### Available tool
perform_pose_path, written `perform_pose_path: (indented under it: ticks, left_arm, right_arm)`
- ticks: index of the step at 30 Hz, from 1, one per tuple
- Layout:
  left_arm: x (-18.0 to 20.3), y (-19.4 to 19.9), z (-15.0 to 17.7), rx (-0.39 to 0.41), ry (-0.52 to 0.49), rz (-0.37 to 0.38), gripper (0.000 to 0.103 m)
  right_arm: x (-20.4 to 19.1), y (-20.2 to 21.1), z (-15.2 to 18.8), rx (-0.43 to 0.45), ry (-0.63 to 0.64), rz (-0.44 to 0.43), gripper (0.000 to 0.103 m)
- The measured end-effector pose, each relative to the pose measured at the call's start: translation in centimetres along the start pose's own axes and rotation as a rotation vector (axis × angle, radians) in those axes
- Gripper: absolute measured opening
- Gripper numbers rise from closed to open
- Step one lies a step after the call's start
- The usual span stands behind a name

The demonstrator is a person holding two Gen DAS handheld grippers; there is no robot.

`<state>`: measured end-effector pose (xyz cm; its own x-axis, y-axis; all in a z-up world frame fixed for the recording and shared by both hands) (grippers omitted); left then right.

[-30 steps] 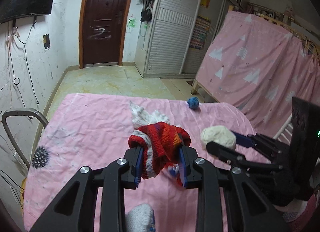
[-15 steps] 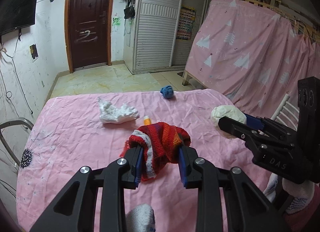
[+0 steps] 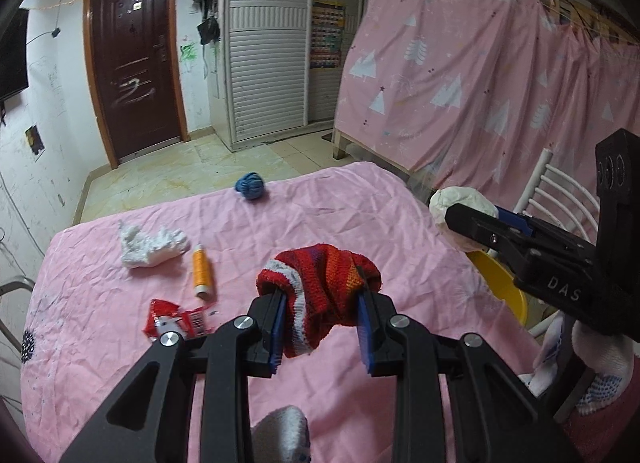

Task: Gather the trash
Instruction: 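Carry the knit hat and white ball with both tools over the yellow bucket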

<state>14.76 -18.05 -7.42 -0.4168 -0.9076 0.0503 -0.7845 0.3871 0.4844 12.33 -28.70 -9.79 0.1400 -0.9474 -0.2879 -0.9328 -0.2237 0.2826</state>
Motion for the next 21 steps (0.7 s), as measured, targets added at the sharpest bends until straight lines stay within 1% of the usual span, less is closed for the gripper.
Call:
perform_pose_path:
  ticks: [12,15,21]
  left_arm:
    - [6.3,-1.3,-0.3,-0.017,-0.093,0.056,0.020]
    - [7.9,-1.6,-0.4,-0.020,-0.114,0.079,0.019]
    - [12.3,-2.3,-0.7,-0.025,-0.139,0.186,0.020]
  right_arm:
    - [7.5,3.9,-0.6,0.075,-0.096,0.111,0.051]
    - [9.2,4.8,-0.6,0.091,-0.118,0.136,0.051]
    - [12.5,6.4,-0.5,0.124,-0.152,0.199,0.051]
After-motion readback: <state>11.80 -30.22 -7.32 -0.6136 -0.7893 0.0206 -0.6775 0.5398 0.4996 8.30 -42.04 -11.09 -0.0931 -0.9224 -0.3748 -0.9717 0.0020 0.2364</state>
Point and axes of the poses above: each gripper's, at about its wrist camera, not at the fingertips, and y roughly against the way its jaws point, x to its right, z to its underside, the point moved 7 cm from there along -y, roughly the way its jaws point, and after that the axes turned 13 degrees about x, right-handed, at the moved point
